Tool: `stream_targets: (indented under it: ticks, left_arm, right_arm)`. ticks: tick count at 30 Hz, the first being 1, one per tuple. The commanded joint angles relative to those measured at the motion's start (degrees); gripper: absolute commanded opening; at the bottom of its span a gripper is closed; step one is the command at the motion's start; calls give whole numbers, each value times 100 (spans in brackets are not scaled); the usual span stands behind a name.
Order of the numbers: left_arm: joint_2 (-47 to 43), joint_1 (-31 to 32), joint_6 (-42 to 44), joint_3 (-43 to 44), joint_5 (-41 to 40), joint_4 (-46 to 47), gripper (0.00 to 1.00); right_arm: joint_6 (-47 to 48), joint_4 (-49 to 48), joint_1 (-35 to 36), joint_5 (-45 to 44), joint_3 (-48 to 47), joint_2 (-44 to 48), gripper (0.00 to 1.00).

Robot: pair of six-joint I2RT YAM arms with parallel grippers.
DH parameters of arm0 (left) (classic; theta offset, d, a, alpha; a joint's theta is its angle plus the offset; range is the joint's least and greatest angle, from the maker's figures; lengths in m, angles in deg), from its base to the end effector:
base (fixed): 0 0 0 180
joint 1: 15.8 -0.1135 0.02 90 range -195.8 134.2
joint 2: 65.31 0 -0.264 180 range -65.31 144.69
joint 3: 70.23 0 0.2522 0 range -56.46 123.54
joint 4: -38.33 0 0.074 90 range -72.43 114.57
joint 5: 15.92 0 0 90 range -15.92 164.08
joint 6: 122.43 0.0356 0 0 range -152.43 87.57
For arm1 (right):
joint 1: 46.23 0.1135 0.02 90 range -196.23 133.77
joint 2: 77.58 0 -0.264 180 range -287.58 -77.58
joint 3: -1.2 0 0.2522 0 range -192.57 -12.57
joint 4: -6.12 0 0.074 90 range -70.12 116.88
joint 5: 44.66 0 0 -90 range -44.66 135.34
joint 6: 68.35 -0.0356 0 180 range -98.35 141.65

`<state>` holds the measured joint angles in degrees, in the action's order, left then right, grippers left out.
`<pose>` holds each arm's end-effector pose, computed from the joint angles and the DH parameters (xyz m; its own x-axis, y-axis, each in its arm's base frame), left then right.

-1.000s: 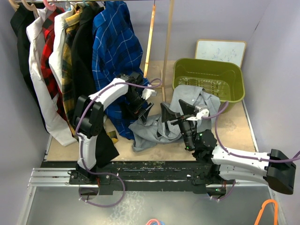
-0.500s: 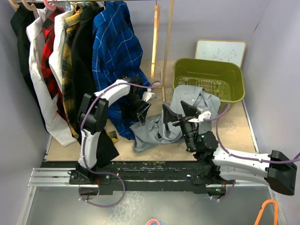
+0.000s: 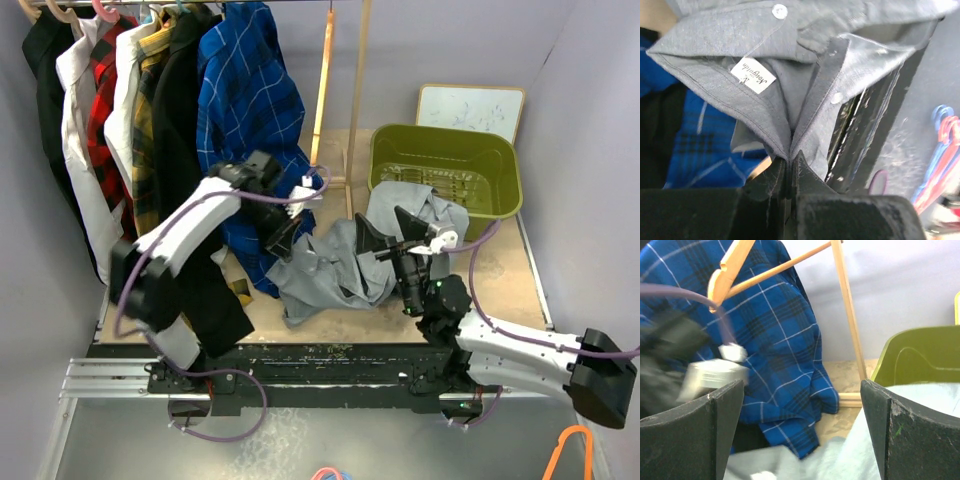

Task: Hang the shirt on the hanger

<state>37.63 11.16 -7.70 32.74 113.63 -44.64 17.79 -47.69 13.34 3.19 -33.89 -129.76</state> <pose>0.2961 -0.1761 0.2702 -0.6280 0.6813 -0.3760 0.7509 0.4038 -0.5226 0.1116 0.1428 0.3080 0.2774 0.5709 -0.7727 -0.3864 0.8027 0.4543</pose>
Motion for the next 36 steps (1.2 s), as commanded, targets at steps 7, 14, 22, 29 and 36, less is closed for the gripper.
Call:
stream_targets:
  ticks: [7, 14, 22, 29, 36]
  left_arm:
    - [-3602, -7, 1723, -1079, -1999, 505, 9]
    - [-3814, 2, 2775, -1234, -2644, 235, 25]
    - [-3757, 50, 3033, -988, -2964, 312, 27]
    - [-3639, 81, 2857, -831, -2756, 280, 28]
    - [-3520, 81, 2745, -734, -2635, 306, 29]
  right_arm:
    - [-494, 971, -1986, 4432, -1079, -1273, 100]
    - [8, 1497, -1993, 6171, -1956, -2568, 99]
    - [-272, 1204, -1993, 6985, -2686, -3577, 100]
    - [-305, 963, -1983, 7167, -3294, -4515, 100]
    - [-394, 967, -1984, 7431, -4049, -5301, 100]
